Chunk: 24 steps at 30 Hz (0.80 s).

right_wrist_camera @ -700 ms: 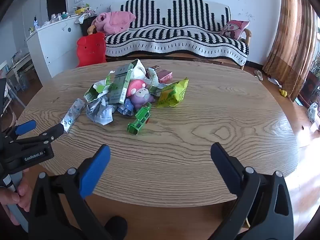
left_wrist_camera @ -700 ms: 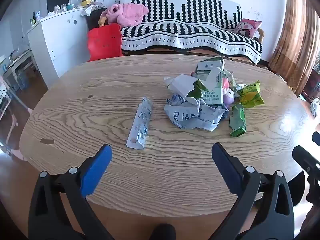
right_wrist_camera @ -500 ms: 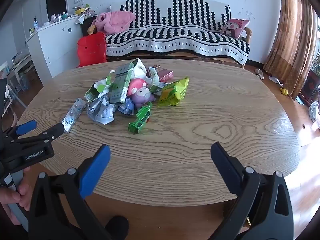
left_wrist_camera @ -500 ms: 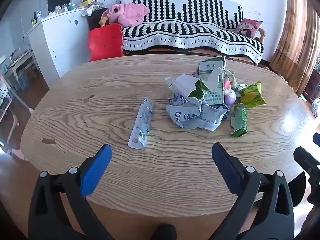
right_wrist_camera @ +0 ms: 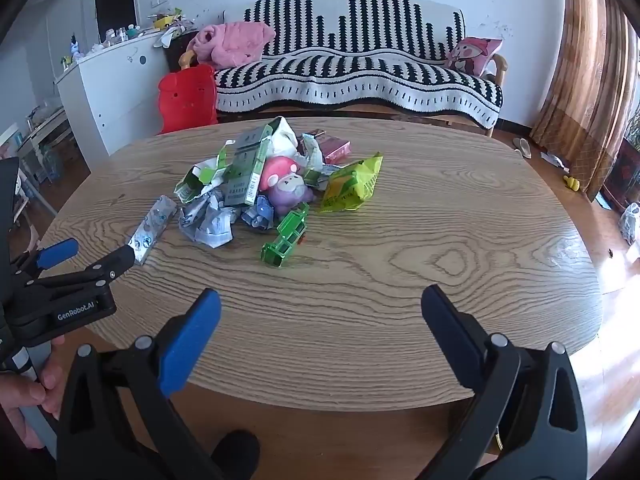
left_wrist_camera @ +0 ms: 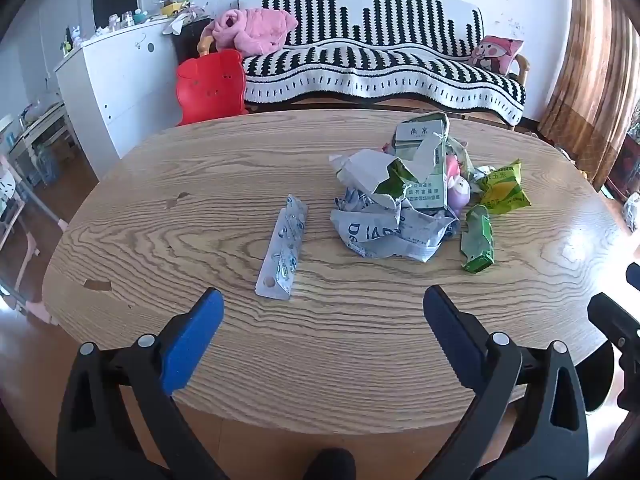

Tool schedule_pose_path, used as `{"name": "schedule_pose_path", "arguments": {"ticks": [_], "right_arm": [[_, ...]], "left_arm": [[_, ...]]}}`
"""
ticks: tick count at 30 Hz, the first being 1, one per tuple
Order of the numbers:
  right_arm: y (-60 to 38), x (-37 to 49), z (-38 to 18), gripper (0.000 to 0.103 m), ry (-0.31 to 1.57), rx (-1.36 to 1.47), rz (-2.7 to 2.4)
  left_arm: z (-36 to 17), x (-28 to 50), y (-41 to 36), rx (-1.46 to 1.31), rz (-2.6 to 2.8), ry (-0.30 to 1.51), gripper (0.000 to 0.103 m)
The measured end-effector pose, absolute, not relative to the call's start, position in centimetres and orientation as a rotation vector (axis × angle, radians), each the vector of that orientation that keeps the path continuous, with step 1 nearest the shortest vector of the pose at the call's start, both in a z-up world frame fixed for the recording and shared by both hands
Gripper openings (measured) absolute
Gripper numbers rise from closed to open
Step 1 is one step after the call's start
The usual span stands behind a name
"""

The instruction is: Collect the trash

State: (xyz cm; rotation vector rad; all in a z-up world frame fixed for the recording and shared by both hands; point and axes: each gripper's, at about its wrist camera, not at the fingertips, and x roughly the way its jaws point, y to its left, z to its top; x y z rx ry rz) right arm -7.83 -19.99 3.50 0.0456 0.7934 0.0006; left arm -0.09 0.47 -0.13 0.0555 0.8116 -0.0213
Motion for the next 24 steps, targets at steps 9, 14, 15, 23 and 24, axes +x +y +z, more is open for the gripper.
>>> {"name": "schedule_pose_path", "arguments": {"ticks": [9,14,15,23,24], "right_arm": [[-19.45,-7.77,3.47,0.097,0.798,0.043,0.010],[-19.40,-7.75,3.46,0.097,0.798,0.042,0.011],[-19.40,-7.74,3.45,0.097,0.799,0.044,0.013],[-19.41,-7.76,3.46,0.097,0.800,0.046,0.020],[-19.42,-7.76,3.45,0.097,0.799,0.046,0.019]], "left_arm": [[0.04,0.00,-0.07,0.061,-0.018,0.810,0.097],[0.10,0.04,-0.12,0.061,-0.018,0.810,0.097],[0.12,0.05,-0.13,0.061,-0.018,0.810,0.097],[0.10,0.00,-0.18,0.061,-0.017,0.810,0.097],[0.07,-0.01,-0.10,0.060,-0.017,0.810,0.097]]}}
